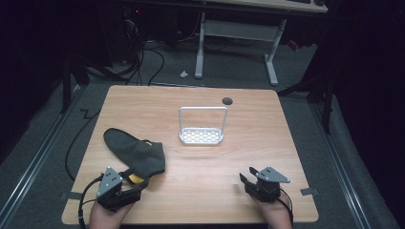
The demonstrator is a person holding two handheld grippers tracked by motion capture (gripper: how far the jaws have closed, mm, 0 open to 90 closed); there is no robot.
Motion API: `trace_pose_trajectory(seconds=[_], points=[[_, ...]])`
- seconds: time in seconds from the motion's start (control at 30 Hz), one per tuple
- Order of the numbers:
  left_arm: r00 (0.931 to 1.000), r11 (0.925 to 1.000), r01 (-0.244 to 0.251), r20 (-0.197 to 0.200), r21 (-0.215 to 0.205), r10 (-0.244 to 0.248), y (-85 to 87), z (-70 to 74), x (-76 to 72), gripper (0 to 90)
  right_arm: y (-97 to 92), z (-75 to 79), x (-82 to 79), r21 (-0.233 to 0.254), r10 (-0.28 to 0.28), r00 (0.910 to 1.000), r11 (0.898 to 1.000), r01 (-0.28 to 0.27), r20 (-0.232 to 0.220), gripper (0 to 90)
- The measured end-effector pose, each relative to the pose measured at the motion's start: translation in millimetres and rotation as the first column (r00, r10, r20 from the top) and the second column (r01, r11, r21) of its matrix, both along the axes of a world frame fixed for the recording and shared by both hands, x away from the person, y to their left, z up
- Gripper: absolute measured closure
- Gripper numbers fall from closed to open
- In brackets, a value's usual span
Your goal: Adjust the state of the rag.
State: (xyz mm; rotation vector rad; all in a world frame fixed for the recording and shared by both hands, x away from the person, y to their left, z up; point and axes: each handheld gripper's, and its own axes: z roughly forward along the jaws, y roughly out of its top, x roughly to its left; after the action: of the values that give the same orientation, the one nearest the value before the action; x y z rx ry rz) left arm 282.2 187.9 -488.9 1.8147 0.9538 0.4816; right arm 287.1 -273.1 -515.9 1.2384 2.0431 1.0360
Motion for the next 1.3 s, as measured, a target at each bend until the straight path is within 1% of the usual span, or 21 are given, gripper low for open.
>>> trace_pose_trajectory(seconds=[0.1,0.13,0.2,0.23,0.33,0.4,0.43,0.47,0.5,0.57,0.6,0.73,0.83,0.9,0.97,1.03,1.13,1.17,1.2,1.23,1.3], points=[[0.9999,0.9987,0.013,0.010,0.050,-0.013,-12.0,-0.2,0.6,31.5,0.8,-0.5,1.1,0.000,0.006,1.0000,1.000,-0.006,-0.003,51.9],[0.9999,0.9984,0.014,0.008,0.055,-0.014,-14.5,-0.9,1.9,31.5,0.8,-0.5,1.1,0.000,0.006,1.0000,1.000,-0.006,-0.003,51.9],[1.0000,0.9939,-0.006,0.005,0.110,0.006,-22.4,-5.9,10.2,31.1,2.9,-1.6,1.7,-0.005,0.013,0.9999,1.000,-0.013,-0.011,51.9],[1.0000,0.9939,-0.006,0.005,0.110,0.006,-22.4,-5.9,10.2,31.1,2.9,-1.6,1.7,-0.005,0.013,0.9999,1.000,-0.013,-0.011,51.9],[0.9993,0.9880,-0.031,-0.016,0.152,0.034,-24.9,-13.4,19.8,32.2,4.9,-1.8,1.8,-0.008,0.025,0.9996,1.000,-0.025,-0.010,51.9],[0.9968,0.9813,-0.057,-0.044,0.184,0.067,-24.3,-19.9,25.7,36.9,5.5,-1.7,1.2,-0.009,0.029,0.9995,1.000,-0.029,-0.009,51.9],[0.9948,0.9802,-0.062,-0.068,0.188,0.076,-22.9,-23.1,27.6,36.9,5.5,-1.7,1.2,-0.009,0.029,0.9995,1.000,-0.029,-0.009,51.9],[0.9932,0.9807,-0.064,-0.084,0.185,0.081,-21.7,-26.2,28.7,45.3,4.9,-1.3,1.1,-0.008,0.033,0.9994,0.999,-0.033,-0.009,51.9],[0.9921,0.9807,-0.064,-0.094,0.185,0.083,-21.4,-28.7,29.0,45.3,4.9,-1.3,1.1,-0.008,0.033,0.9994,0.999,-0.033,-0.009,51.9],[0.9928,0.9797,-0.054,-0.094,0.193,0.074,-23.3,-31.4,26.5,67.5,4.0,-0.7,1.2,-0.007,0.034,0.9994,0.999,-0.034,-0.005,52.0],[0.9930,0.9798,-0.047,-0.097,0.195,0.067,-24.8,-31.7,25.7,73.6,3.9,-0.2,0.9,-0.005,0.031,0.9995,0.999,-0.031,-0.006,51.9],[0.9936,0.9785,0.020,-0.113,0.205,0.004,-41.9,-35.4,22.0,76.9,3.8,0.2,0.8,-0.005,0.033,0.9994,0.999,-0.033,-0.005,52.1],[0.9896,0.9823,0.080,-0.132,0.169,-0.058,-61.3,-37.1,19.6,77.3,3.9,0.1,0.4,-0.004,0.031,0.9995,1.000,-0.031,-0.007,52.1],[0.9849,0.9817,0.123,-0.139,0.145,-0.103,-77.5,-38.7,17.4,77.5,3.6,-0.1,0.0,-0.003,0.030,0.9995,1.000,-0.030,-0.004,52.0],[0.9782,0.9772,0.170,-0.142,0.127,-0.152,-94.4,-39.8,14.5,77.6,3.0,-0.4,-0.4,-0.004,0.031,0.9995,1.000,-0.031,-0.003,52.0],[0.9688,0.9709,0.215,-0.148,0.105,-0.199,-110.4,-40.8,11.5,77.5,2.8,-0.7,-0.8,-0.001,0.028,0.9996,1.000,-0.028,-0.006,52.0],[0.9527,0.9547,0.281,-0.149,0.099,-0.265,-131.5,-40.8,6.0,77.5,2.5,-1.0,-0.9,-0.001,0.026,0.9996,1.000,-0.027,-0.010,52.0],[0.9431,0.9453,0.312,-0.152,0.095,-0.296,-138.4,-40.7,3.1,77.5,2.6,-1.1,-1.0,0.001,0.026,0.9996,1.000,-0.025,-0.012,52.0],[0.9379,0.9398,0.328,-0.154,0.097,-0.311,-141.8,-40.3,1.1,77.4,2.8,-1.2,-1.0,0.001,0.026,0.9996,1.000,-0.026,-0.012,52.0],[0.9311,0.9312,0.349,-0.152,0.106,-0.332,-146.1,-39.8,-2.2,77.4,2.8,-1.2,-0.9,0.000,0.028,0.9995,1.000,-0.028,-0.011,52.0],[0.9248,0.9238,0.367,-0.152,0.111,-0.349,-149.1,-39.4,-6.0,77.1,3.1,-1.2,-1.2,-0.002,0.032,0.9995,0.999,-0.032,-0.009,51.9]])
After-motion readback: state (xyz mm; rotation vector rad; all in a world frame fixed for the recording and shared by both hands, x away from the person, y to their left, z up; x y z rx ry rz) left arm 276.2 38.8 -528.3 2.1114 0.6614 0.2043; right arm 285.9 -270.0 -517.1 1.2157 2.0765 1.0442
